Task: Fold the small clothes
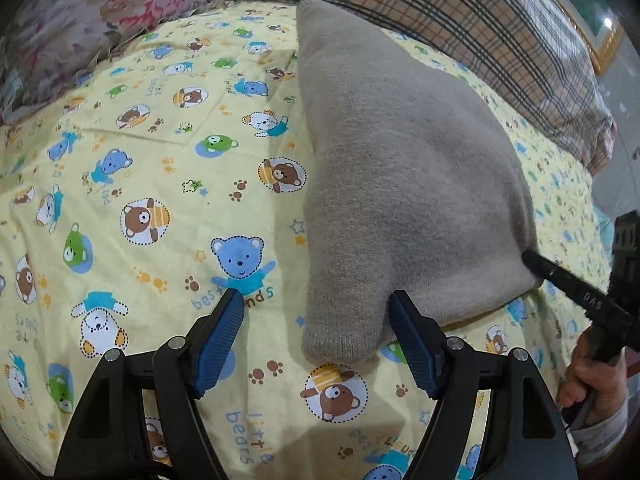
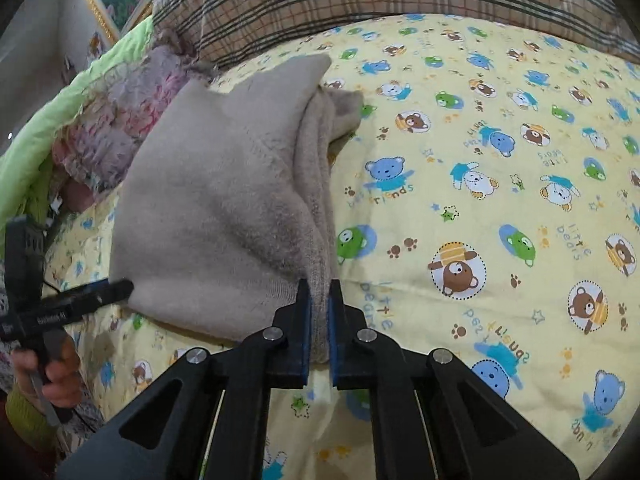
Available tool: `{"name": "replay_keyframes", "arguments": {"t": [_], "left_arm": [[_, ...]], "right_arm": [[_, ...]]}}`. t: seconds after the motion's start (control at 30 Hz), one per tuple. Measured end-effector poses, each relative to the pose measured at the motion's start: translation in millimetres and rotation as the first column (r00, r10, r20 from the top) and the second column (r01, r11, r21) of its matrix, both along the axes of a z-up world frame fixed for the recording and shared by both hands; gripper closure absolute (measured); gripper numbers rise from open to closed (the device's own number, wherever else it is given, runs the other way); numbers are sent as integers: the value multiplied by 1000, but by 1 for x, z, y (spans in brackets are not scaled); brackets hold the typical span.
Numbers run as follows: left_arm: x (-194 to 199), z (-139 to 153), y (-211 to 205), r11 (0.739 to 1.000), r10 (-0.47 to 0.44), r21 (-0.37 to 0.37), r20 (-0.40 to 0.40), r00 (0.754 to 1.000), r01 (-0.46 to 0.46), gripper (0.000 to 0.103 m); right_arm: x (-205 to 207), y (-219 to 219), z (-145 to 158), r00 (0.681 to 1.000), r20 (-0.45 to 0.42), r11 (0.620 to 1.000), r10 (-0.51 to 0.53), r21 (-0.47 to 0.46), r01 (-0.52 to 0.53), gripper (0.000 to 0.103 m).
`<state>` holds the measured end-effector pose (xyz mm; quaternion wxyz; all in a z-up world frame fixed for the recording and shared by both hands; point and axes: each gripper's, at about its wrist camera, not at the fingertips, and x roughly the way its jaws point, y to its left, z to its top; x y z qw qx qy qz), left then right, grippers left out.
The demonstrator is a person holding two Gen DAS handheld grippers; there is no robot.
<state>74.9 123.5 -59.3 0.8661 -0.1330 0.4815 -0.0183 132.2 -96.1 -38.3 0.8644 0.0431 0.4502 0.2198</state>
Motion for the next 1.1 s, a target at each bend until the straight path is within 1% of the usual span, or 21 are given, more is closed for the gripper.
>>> {"name": "replay_keyframes", "arguments": {"t": [0.07, 0.13, 0.17, 0.23, 0.27, 0.3, 0.4, 0.43, 0.5, 0.53, 0.63, 0.7, 0.77, 0.83, 0.87, 0.9, 0.93, 0.97, 1.0, 1.03, 1.1], "left_arm": [[1, 0, 2, 1000, 4, -14, -4, 1000, -4, 27], [0, 2, 3, 1000, 7, -29, -10, 1000, -8, 27], [-2, 4, 5, 999, 9, -40, -11, 1000, -10, 27], [-4, 8, 7, 998, 5, -56, -18, 1000, -6, 28], [-4, 10, 8, 998, 4, -60, -20, 1000, -5, 28], [-5, 13, 10, 998, 5, -67, -20, 1000, -6, 28], [-4, 32, 22, 995, 26, -96, 17, 1000, -24, 28], [-2, 37, 26, 994, 35, -105, 28, 999, -31, 28], [9, 48, 32, 993, 49, -112, 49, 998, -44, 28], [20, 54, 35, 994, 54, -103, 59, 997, -48, 28], [52, 68, 31, 996, 65, -75, 91, 994, -58, 28], [74, 72, 28, 996, 64, -68, 98, 993, -57, 29], [96, 73, 25, 996, 81, -38, 105, 991, -78, 29], [115, 65, 27, 995, 97, -33, 85, 992, -95, 29], [122, 61, 28, 995, 98, -41, 73, 993, -95, 29], [129, 55, 27, 995, 89, -43, 62, 994, -86, 29], [132, 50, 23, 996, 80, -38, 54, 995, -78, 29], [135, 46, 20, 997, 69, -30, 46, 997, -68, 28], [137, 42, 17, 998, 61, -23, 42, 997, -60, 27], [140, 37, 15, 999, 50, -18, 38, 998, -49, 26], [146, 31, 14, 999, 43, -17, 28, 999, -43, 24]], "right_arm": [[-1, 5, 3, 1000, 14, 999, 10, -35, -10, 95], [-2, 2, 4, 1000, 2, 1000, 5, -12, -5, 95], [-1, -2, 4, 1000, -14, 1000, -5, 13, 5, 94], [0, -9, 4, 999, -49, 997, -24, 75, 28, 84], [0, -13, 7, 998, -58, 995, -34, 94, 40, 81], [-3, -15, 11, 998, -51, 994, -44, 98, 48, 76], [-9, -21, 28, 998, -6, 989, -63, 135, 63, 75], [-11, -22, 36, 998, 13, 984, -67, 166, 64, 75], [-8, -19, 50, 997, 44, 978, -60, 201, 50, 75], [-3, -11, 58, 997, 60, 978, -44, 208, 31, 75], [15, 17, 67, 997, 75, 975, 3, 220, -19, 75], [26, 34, 66, 996, 81, 973, 29, 225, -47, 75], [41, 49, 61, 997, 66, 973, 34, 227, -49, 75], [52, 57, 52, 998, 43, 973, 34, 225, -43, 75], [58, 60, 43, 999, 24, 980, 23, 199, -28, 75], [61, 62, 37, 1000, 7, 985, 9, 169, -10, 79], [66, 60, 27, 1000, -10, 989, -4, 147, 5, 87], [68, 56, 20, 1000, -21, 990, -21, 136, 23, 92], [70, 52, 13, 999, -32, 991, -38, 125, 42, 103], [71, 46, 9, 998, -39, 990, -46, 129, 51, 103], [75, 38, 4, 997, -60, 983, -52, 176, 61, 103]]}}
